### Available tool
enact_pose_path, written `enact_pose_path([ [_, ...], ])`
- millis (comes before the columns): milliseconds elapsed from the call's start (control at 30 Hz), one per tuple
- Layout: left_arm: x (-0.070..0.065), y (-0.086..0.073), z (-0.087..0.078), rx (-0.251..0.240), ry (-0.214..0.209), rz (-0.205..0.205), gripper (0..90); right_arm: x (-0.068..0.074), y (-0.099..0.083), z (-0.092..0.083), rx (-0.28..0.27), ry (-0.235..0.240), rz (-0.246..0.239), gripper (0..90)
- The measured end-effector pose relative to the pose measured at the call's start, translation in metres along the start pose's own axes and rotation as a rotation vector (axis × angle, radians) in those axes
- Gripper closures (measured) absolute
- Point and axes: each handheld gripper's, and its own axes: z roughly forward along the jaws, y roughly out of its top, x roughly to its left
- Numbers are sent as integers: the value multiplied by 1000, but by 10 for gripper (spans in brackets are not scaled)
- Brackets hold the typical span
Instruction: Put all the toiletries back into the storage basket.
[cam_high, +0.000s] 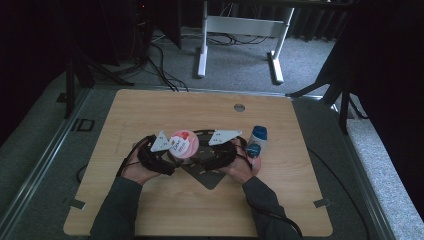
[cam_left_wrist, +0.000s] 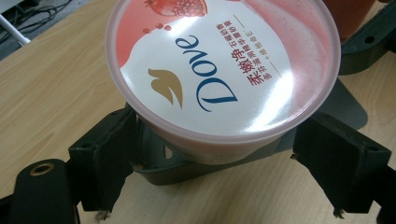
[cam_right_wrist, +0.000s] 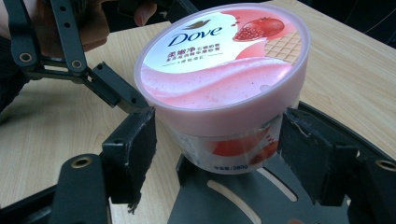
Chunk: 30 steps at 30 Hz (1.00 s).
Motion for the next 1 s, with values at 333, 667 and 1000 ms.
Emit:
enact_pose_path([
  [333,6,-1,7,5,8,-16,149,-7,-2,7,10,-7,24,279],
  [667,11,-2,14,9,6,-30,149,-14,-4,13,16,-8,49,279],
  [1000,16,-1,19,21,1,-46,149,-19,-4,17,29,-7,78,279],
])
